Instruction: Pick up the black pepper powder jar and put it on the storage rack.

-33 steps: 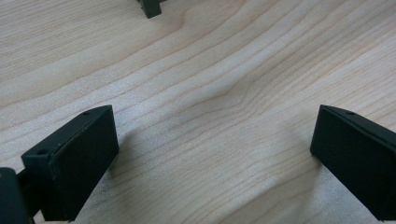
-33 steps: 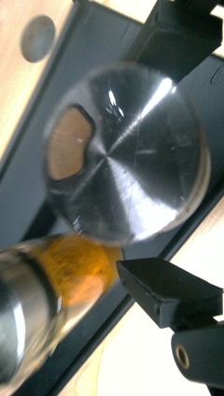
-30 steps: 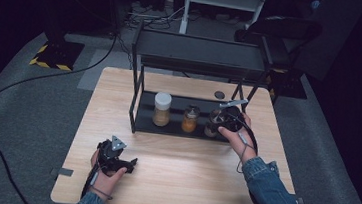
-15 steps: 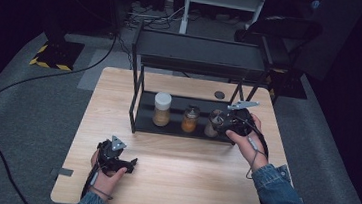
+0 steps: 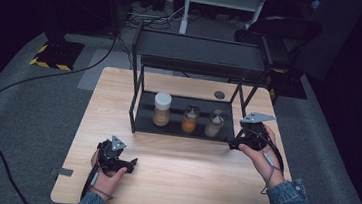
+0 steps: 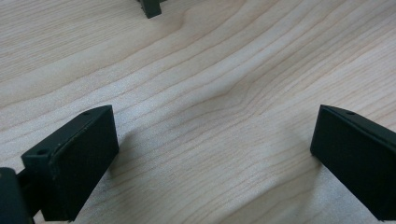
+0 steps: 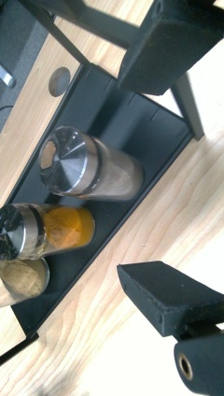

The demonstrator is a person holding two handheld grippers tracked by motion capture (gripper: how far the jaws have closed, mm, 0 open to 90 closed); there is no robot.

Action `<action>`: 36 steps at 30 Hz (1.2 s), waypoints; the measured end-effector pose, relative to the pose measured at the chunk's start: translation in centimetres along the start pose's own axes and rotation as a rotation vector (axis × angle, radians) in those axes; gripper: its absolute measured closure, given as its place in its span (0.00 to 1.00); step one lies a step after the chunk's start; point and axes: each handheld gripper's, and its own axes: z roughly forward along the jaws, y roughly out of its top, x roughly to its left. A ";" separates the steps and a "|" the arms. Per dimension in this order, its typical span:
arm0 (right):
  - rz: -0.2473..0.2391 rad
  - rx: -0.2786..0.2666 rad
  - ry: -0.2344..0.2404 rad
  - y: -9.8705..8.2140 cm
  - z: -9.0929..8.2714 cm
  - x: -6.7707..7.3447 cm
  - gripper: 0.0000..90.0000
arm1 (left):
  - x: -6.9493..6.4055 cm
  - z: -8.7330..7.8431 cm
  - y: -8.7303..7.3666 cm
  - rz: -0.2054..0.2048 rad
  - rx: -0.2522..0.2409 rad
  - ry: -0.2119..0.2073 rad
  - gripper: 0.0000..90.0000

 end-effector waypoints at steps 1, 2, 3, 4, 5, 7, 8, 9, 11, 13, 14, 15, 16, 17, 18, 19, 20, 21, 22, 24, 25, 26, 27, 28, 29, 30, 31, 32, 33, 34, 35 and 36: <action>0.003 -0.004 0.001 -0.3 -0.2 0.0 0.11 | 0.0 0.0 0.0 0.000 0.000 0.000 0.01; 0.006 -0.006 0.001 -0.5 -0.4 0.0 0.11 | 0.0 0.0 0.0 0.000 0.000 0.000 0.01; 0.006 -0.008 0.003 -0.8 -0.5 -0.1 0.11 | 0.0 0.0 0.0 0.000 0.000 0.000 0.01; 0.005 -0.008 0.004 -1.0 -0.7 -0.1 0.11 | 0.0 0.0 0.0 0.000 0.000 0.000 0.01; 0.008 -0.009 0.002 -1.2 -0.8 -0.1 0.11 | 0.0 0.0 0.0 0.000 0.000 0.000 0.01; 0.019 -0.013 0.002 -1.8 -0.9 -0.2 0.11 | 0.0 0.0 0.0 0.000 0.000 0.000 0.01; 0.022 -0.015 0.004 -2.1 -1.0 -0.3 0.11 | 0.0 0.0 0.0 0.000 0.000 0.000 0.01; 0.024 -0.015 0.005 -2.3 -1.0 -0.3 0.11 | 0.0 0.0 0.0 0.000 0.000 0.000 0.01; 0.022 -0.012 0.004 -2.8 -1.0 -0.3 0.11 | 0.0 0.0 0.0 0.000 0.000 0.000 0.01; 0.028 -0.009 0.005 -3.2 -0.9 -0.4 0.11 | 0.0 0.0 0.0 0.000 0.000 0.000 0.01; 0.031 -0.008 0.006 -3.5 -0.8 -0.4 0.11 | 0.0 0.0 0.0 0.000 0.000 0.000 0.01; 0.034 -0.007 0.007 -3.7 -0.7 -0.5 0.11 | 0.0 0.0 0.0 0.000 0.000 0.000 0.01; 0.036 -0.005 0.010 -4.0 -0.5 -0.5 0.11 | 0.0 0.0 0.0 -0.001 0.000 0.000 0.01; 0.036 -0.004 0.012 -4.3 -0.4 -0.5 0.11 | 0.0 0.0 0.0 -0.001 0.000 0.000 0.01; 0.038 -0.003 0.015 -4.5 -0.3 -0.6 0.11 | 0.0 0.0 0.0 -0.001 0.000 0.000 0.01; 0.038 -0.004 0.019 -4.8 -0.1 -0.6 0.11 | 0.0 0.0 0.0 -0.001 0.000 0.000 0.01; 0.039 -0.005 0.022 -5.1 0.0 -0.6 0.10 | 0.0 0.0 0.0 0.000 0.000 0.000 0.01; 0.041 -0.005 0.026 -5.3 0.1 -0.7 0.10 | 0.0 0.0 0.0 -0.001 0.000 0.000 0.01; 0.041 -0.005 0.029 -5.6 0.3 -0.7 0.10 | 0.0 0.0 0.0 -0.001 0.001 0.000 0.01; 0.041 -0.009 0.032 -6.2 0.6 -0.7 0.10 | 0.0 0.0 0.0 -0.001 0.000 0.000 0.01; 0.041 -0.010 0.036 -6.5 0.8 -0.8 0.10 | 0.0 0.0 0.0 -0.001 0.000 0.000 0.01; 0.040 -0.010 0.038 -6.8 1.0 -0.8 0.10 | 0.0 0.0 0.0 -0.001 0.000 0.000 0.01; 0.042 -0.009 0.040 -7.1 1.2 -0.8 0.10 | 0.0 0.0 0.0 0.000 0.000 0.000 0.01; 0.041 -0.009 0.041 -7.4 1.3 -0.8 0.10 | 0.0 0.0 0.0 -0.001 0.000 0.000 0.01; 0.042 -0.008 0.042 -7.7 1.5 -0.9 0.10 | 0.0 0.0 0.0 -0.001 0.000 0.000 0.01; 0.041 -0.006 0.041 -7.9 1.6 -0.8 0.10 | 0.0 0.0 0.0 -0.001 0.000 0.000 0.01; 0.041 -0.005 0.040 -8.2 1.8 -0.8 0.10 | 0.0 0.0 0.0 -0.001 0.000 0.000 0.01; 0.044 -0.005 0.041 -8.4 1.9 -0.9 0.10 | 0.0 0.0 0.0 -0.001 0.000 0.000 0.01; 0.048 -0.005 0.041 -8.7 2.0 -0.9 0.10 | 0.0 0.0 0.0 -0.001 0.000 0.000 0.01; 0.049 -0.004 0.040 -8.9 2.1 -0.9 0.10 | 0.0 0.0 0.0 0.000 0.000 0.000 0.01; 0.051 -0.006 0.041 -9.1 2.2 -0.9 0.10 | 0.0 0.0 0.0 0.000 0.000 0.000 0.01; 0.053 -0.007 0.041 -9.3 2.3 -0.9 0.10 | 0.0 0.0 0.0 0.000 0.000 0.000 0.01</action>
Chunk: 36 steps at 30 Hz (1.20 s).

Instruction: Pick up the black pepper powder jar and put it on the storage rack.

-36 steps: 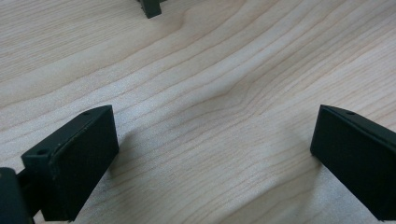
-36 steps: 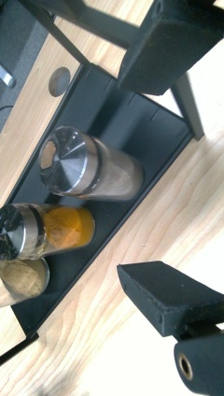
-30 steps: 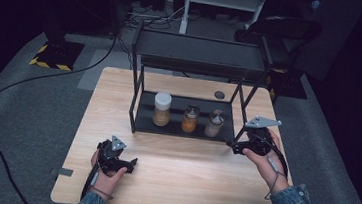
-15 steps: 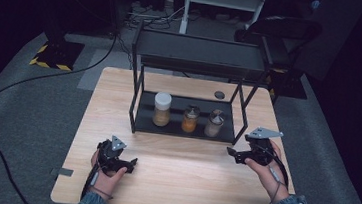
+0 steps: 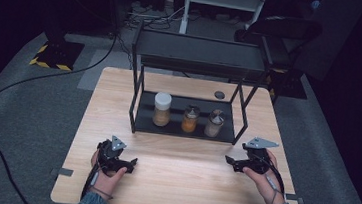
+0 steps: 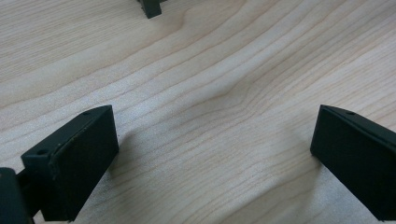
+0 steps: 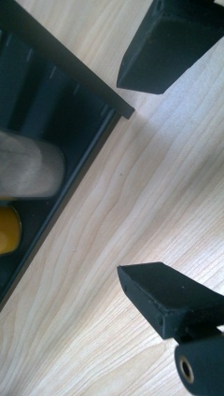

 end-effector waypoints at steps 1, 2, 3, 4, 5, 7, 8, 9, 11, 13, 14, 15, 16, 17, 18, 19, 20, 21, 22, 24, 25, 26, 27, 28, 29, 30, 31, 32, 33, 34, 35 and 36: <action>0.004 0.000 0.000 -0.2 0.1 0.0 0.10 | 0.0 0.0 0.0 0.000 0.000 0.000 0.01; 0.007 0.000 0.000 -0.4 0.2 0.0 0.10 | 0.0 0.0 0.0 0.000 0.000 0.000 0.01; 0.008 -0.002 0.000 -0.5 0.2 0.0 0.10 | 0.0 0.0 0.0 0.000 0.000 0.000 0.01; 0.013 -0.003 0.000 -0.7 0.3 0.0 0.10 | 0.0 0.0 0.0 0.000 0.000 0.000 0.01; 0.018 -0.003 0.003 -0.9 0.4 -0.1 0.10 | 0.0 0.0 0.0 0.000 0.000 0.000 0.01; 0.023 -0.001 0.007 -1.3 0.6 -0.1 0.10 | 0.0 0.0 0.0 0.000 0.000 0.000 0.01; 0.027 0.001 0.010 -1.5 0.7 -0.1 0.10 | 0.0 0.0 0.0 0.000 0.001 0.000 0.01; 0.028 0.003 0.013 -1.7 0.9 -0.1 0.10 | 0.0 0.0 0.0 0.000 0.000 0.000 0.01; 0.029 0.009 0.013 -2.0 1.1 0.0 0.10 | 0.0 0.0 0.0 0.000 0.000 0.000 0.01; 0.029 0.008 0.014 -2.4 1.4 0.0 0.10 | 0.0 0.0 0.0 0.000 0.000 0.000 0.01; 0.035 0.006 0.015 -2.6 1.5 0.1 0.10 | 0.0 0.0 0.0 0.000 0.000 0.000 0.01; 0.040 0.001 0.018 -2.8 1.6 0.1 0.10 | 0.0 0.0 0.0 0.000 0.000 0.000 0.01; 0.044 -0.004 0.018 -3.1 1.7 0.1 0.10 | 0.0 0.0 0.0 0.000 0.000 0.000 0.01; 0.049 -0.004 0.019 -3.2 1.8 0.1 0.10 | 0.0 0.0 0.0 0.000 0.000 0.000 0.01; 0.049 -0.005 0.019 -3.4 1.9 0.1 0.10 | 0.0 0.0 0.0 0.000 0.000 0.000 0.01; 0.051 -0.003 0.020 -3.6 2.0 0.1 0.10 | 0.0 0.0 0.0 0.000 0.000 0.000 0.01; 0.053 -0.004 0.021 -3.8 2.1 0.2 0.10 | 0.0 0.0 0.0 0.000 0.000 0.000 0.01; 0.053 -0.001 0.020 -3.9 2.2 0.2 0.10 | 0.0 0.0 0.0 0.000 0.000 0.000 0.01; 0.054 0.002 0.020 -4.0 2.3 0.2 0.10 | 0.0 0.0 0.0 0.000 0.001 0.000 0.01; 0.056 0.002 0.018 -4.3 2.5 0.2 0.10 | 0.0 0.0 0.0 0.000 0.001 0.000 0.01; 0.057 0.002 0.019 -4.4 2.6 0.2 0.10 | 0.0 0.0 0.0 0.000 0.001 0.000 0.01; 0.057 0.006 0.017 -4.5 2.6 0.3 0.10 | 0.0 0.0 0.0 0.000 0.000 0.000 0.01; 0.057 0.007 0.016 -4.6 2.7 0.3 0.10 | 0.0 0.0 0.0 0.000 0.000 0.000 0.01; 0.058 0.007 0.015 -4.7 2.8 0.3 0.10 | 0.0 0.0 0.0 0.000 0.000 0.000 0.01; 0.050 0.006 0.010 -4.8 2.8 0.4 0.10 | 0.0 0.0 0.0 0.000 0.000 0.000 0.01; 0.043 0.005 0.004 -4.9 2.9 0.5 0.10 | 0.0 0.0 0.0 -0.001 0.000 0.000 0.01; 0.039 0.012 0.004 -4.8 2.9 0.5 0.10 | 0.0 0.0 0.0 0.000 0.000 0.000 0.01; 0.038 0.010 0.001 -4.9 2.9 0.6 0.10 | 0.0 0.0 0.0 0.000 0.000 0.000 0.01; 0.045 0.008 0.001 -4.9 2.8 0.5 0.10 | 0.0 0.0 0.0 0.000 0.000 0.000 0.01; 0.050 0.014 0.001 -4.8 2.9 0.5 0.09 | 0.0 0.0 0.0 0.000 0.000 0.000 0.01; 0.047 0.016 -0.002 -4.8 2.9 0.5 0.09 | 0.0 0.0 0.0 0.001 0.001 0.000 0.01; 0.033 0.023 -0.012 -4.7 2.9 0.7 0.09 | 0.0 0.0 0.0 0.000 0.000 0.000 0.01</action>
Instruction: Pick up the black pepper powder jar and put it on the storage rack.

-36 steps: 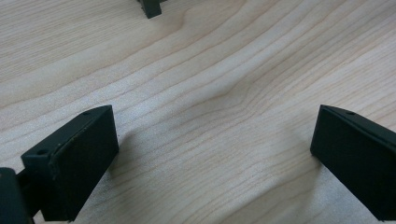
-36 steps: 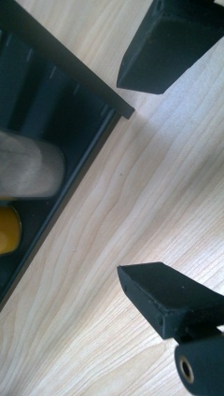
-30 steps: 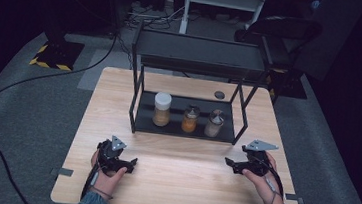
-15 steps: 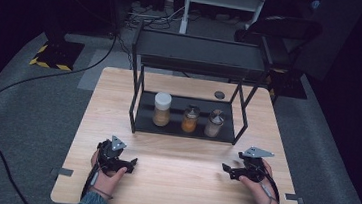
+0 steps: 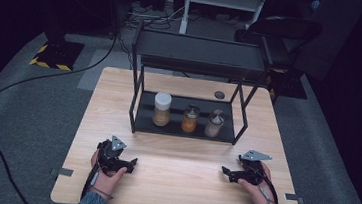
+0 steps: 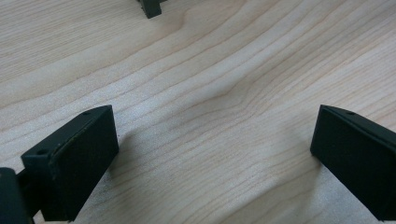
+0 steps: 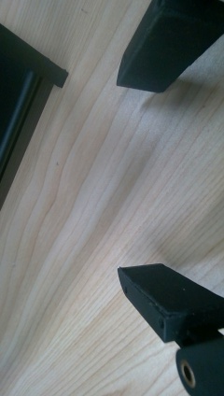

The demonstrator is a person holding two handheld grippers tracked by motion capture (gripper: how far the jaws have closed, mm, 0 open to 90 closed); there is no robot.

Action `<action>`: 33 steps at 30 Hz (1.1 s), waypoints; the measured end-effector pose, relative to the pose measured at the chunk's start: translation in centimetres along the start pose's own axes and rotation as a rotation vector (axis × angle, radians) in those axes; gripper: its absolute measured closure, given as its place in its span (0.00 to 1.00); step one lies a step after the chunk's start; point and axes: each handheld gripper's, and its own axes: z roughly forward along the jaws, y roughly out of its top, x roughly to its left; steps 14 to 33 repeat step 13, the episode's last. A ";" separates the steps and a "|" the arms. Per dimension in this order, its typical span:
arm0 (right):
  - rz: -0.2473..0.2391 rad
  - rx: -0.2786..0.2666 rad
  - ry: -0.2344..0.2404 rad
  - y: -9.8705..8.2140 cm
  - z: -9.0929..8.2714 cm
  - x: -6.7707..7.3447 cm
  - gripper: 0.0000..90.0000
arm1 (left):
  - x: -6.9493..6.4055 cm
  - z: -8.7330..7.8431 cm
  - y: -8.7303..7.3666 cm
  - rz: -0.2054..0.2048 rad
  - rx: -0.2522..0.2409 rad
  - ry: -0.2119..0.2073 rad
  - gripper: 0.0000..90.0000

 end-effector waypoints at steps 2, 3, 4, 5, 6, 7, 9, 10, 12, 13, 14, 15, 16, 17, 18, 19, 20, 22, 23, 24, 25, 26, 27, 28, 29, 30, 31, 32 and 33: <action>-0.024 0.014 -0.018 0.2 0.1 0.4 0.06 | 0.0 0.0 0.0 0.000 0.000 0.000 0.01; -0.020 0.016 -0.020 0.3 0.1 0.5 0.06 | 0.0 0.0 0.0 0.000 0.000 0.000 0.01; -0.020 0.017 -0.021 0.3 0.2 0.5 0.05 | 0.0 0.0 0.0 0.001 0.000 0.000 0.01; -0.019 0.017 -0.022 0.3 0.2 0.6 0.05 | 0.0 0.0 0.0 0.000 0.000 0.000 0.01; -0.019 0.018 -0.022 0.3 0.2 0.6 0.05 | 0.0 0.0 0.0 0.000 0.000 0.000 0.01; -0.019 0.018 -0.022 0.3 0.2 0.6 0.05 | 0.0 0.0 0.0 0.001 0.000 0.000 0.01; -0.019 0.018 -0.022 0.3 0.2 0.6 0.05 | 0.0 0.0 0.0 0.000 0.000 0.000 0.01; -0.019 0.017 -0.022 0.3 0.2 0.6 0.05 | 0.0 0.0 0.0 0.000 0.000 0.000 0.01; -0.019 0.017 -0.022 0.3 0.2 0.6 0.05 | 0.0 0.0 0.0 0.000 0.000 0.000 0.01; -0.019 0.017 -0.022 0.3 0.2 0.6 0.05 | 0.0 0.0 0.0 0.000 0.000 0.000 0.01; -0.019 0.017 -0.022 0.3 0.2 0.6 0.05 | 0.0 0.0 0.0 0.000 0.000 0.000 0.01; -0.019 0.017 -0.022 0.3 0.2 0.6 0.05 | 0.0 0.0 0.0 0.000 0.000 0.000 0.01; -0.019 0.017 -0.022 0.3 0.2 0.6 0.05 | 0.0 0.0 0.0 0.000 0.000 0.000 0.01; -0.019 0.017 -0.022 0.3 0.2 0.6 0.05 | 0.0 0.0 0.0 0.000 0.000 0.000 0.01; -0.019 0.017 -0.022 0.3 0.2 0.6 0.05 | 0.0 0.0 0.0 0.000 0.000 0.000 0.01; -0.019 0.017 -0.022 0.3 0.2 0.6 0.05 | 0.0 0.0 0.0 0.000 0.000 0.000 0.01; -0.019 0.017 -0.022 0.3 0.2 0.6 0.05 | 0.0 0.0 0.0 0.000 0.000 0.000 0.01; -0.019 0.017 -0.022 0.3 0.2 0.6 0.05 | 0.0 0.0 0.0 0.000 0.000 0.000 0.01; -0.019 0.017 -0.022 0.3 0.2 0.6 0.05 | 0.0 0.0 0.0 0.000 0.000 0.000 0.01; -0.019 0.017 -0.022 0.3 0.2 0.6 0.05 | 0.0 0.0 0.0 0.000 0.000 0.000 0.01; -0.019 0.017 -0.022 0.3 0.2 0.6 0.05 | 0.0 0.0 0.0 0.000 0.000 0.000 0.01; -0.019 0.017 -0.022 0.3 0.2 0.6 0.05 | 0.0 0.0 0.0 0.000 0.000 0.000 0.01; -0.019 0.017 -0.022 0.3 0.2 0.6 0.05 | 0.0 0.0 0.0 0.000 0.000 0.000 0.01; -0.019 0.017 -0.022 0.3 0.2 0.6 0.05 | 0.0 0.0 0.0 0.000 0.000 0.000 0.01; -0.019 0.017 -0.022 0.3 0.2 0.6 0.05 | 0.0 0.0 0.0 0.000 0.000 0.000 0.01; -0.019 0.017 -0.022 0.3 0.2 0.6 0.05 | 0.0 0.0 0.0 0.000 0.000 0.000 0.01; -0.019 0.017 -0.022 0.3 0.2 0.6 0.05 | 0.0 0.0 0.0 0.000 0.000 0.000 0.01; -0.019 0.017 -0.022 0.3 0.2 0.6 0.05 | 0.0 0.0 0.0 0.000 0.000 0.000 0.01; -0.019 0.017 -0.022 0.3 0.2 0.6 0.05 | 0.0 0.0 0.0 0.000 0.000 0.000 0.01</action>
